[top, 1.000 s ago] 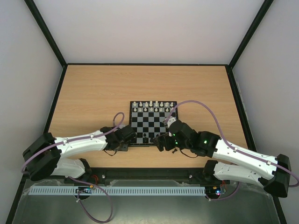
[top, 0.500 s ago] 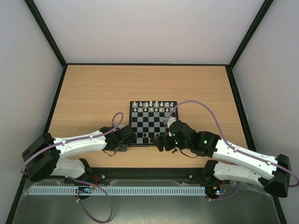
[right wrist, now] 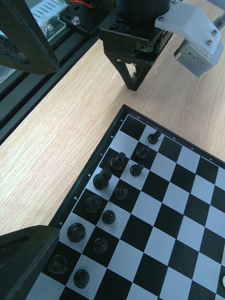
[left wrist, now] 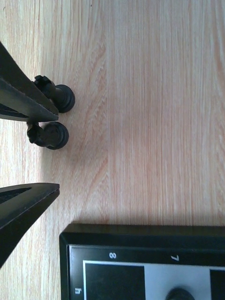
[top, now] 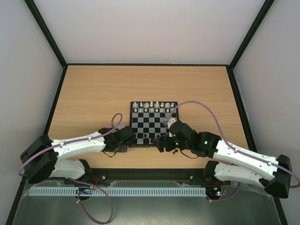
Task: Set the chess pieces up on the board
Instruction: Pick up the chess piece at the center of the board.
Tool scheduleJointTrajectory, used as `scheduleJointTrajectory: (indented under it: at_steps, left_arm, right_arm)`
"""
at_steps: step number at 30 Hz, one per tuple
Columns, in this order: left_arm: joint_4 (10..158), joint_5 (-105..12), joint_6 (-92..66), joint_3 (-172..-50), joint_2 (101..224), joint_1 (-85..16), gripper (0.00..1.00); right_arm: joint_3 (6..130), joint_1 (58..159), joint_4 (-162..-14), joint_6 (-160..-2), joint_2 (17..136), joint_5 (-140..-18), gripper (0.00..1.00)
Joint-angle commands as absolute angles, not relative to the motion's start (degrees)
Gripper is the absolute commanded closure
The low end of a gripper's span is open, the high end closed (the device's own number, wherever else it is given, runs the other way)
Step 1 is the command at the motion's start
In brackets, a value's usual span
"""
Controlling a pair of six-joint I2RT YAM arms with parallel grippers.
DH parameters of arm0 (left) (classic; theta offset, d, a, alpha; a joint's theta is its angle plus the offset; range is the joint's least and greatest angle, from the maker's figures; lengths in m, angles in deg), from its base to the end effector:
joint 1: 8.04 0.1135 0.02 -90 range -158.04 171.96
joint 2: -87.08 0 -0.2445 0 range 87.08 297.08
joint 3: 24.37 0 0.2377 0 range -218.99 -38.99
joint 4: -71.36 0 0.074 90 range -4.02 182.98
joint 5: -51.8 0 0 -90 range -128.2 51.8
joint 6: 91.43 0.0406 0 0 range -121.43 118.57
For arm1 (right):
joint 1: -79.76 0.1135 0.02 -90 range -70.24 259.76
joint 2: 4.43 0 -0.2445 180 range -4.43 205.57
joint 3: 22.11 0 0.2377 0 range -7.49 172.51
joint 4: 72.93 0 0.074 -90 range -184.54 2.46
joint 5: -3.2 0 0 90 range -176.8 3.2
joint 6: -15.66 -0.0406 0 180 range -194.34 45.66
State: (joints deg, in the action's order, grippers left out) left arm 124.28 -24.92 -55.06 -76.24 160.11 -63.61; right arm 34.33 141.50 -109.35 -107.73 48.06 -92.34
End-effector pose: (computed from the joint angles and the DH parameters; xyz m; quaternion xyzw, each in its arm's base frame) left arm 0.1216 -0.1609 0.1524 0.0006 0.9839 -0.0458 0.1730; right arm 0.1004 0.1785 0.2624 -0.1919 0.8546 0.3262 0.3556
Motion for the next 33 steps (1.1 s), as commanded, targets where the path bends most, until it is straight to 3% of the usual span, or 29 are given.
scheduleJointTrajectory:
  at_steps: [1, 18, 33]
  left_arm:
    - [126.1, -26.0, -56.5, -74.6, 158.8, -63.5, 0.61]
    - [126.2, -26.4, -57.2, -73.8, 158.3, -63.7, 0.71]
    - [127.0, -26.6, -57.1, -74.5, 157.9, -64.1, 0.91]
  right_arm:
    - [34.1, 141.2, -109.2, -106.9, 48.0, -92.0, 0.11]
    - [34.0, 141.1, -108.9, -106.7, 48.0, -91.3, 0.11]
    - [34.0, 141.1, -108.9, -106.6, 48.0, -91.1, 0.11]
